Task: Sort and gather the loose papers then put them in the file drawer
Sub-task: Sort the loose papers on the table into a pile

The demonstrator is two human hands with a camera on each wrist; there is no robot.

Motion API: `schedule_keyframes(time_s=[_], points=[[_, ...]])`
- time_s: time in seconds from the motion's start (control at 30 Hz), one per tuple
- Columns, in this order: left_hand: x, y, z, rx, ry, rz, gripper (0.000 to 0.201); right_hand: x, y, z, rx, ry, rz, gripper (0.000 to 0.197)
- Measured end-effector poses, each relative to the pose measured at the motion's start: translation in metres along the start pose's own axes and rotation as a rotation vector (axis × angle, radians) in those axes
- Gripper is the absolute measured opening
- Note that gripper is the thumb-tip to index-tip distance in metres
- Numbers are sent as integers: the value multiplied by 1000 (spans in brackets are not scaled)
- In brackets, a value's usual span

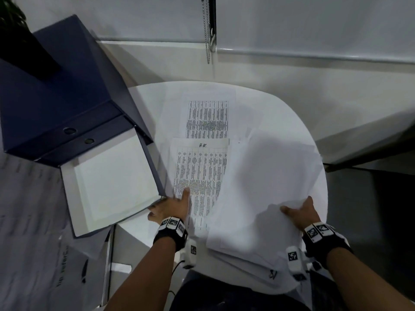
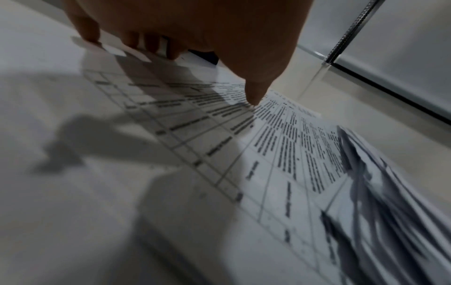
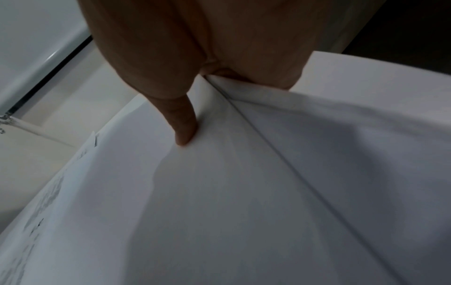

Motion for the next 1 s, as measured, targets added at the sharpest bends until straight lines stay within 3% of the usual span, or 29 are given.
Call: schedule_keyframes(time_s=[0.17,0.27,0.47,0.63,0.8,1.0], points=[[6,-1,-1,-21,-65,-15,92,0,0,0,8,2,-6,78],[0,1,5,-67,-55,50,78,-1,1,0,-27,-13,-12,79],[-11,0,16,-367,-54,134,60,-1,2,-1,-47,-25,-27,88],[-37,0,25,-331,-246,273,59,0,3,-1,-52,-27,-29,91],[-67,37,23,-247,-433,353,34,-3,4,-5,-42,-17,-41,84],[-109,134,5,-447,-639,725,30,-12,5,-9,-8,30,-75,74]])
Point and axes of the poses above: each hand's wrist, its own x-axis towards the middle knuckle, its own y-axis out of the back of the hand, z = x × y, the point moved 1 cm from there along x, towards the middle knuckle, and after that the axes turned 12 degrees about x, right-handed, at the moved point
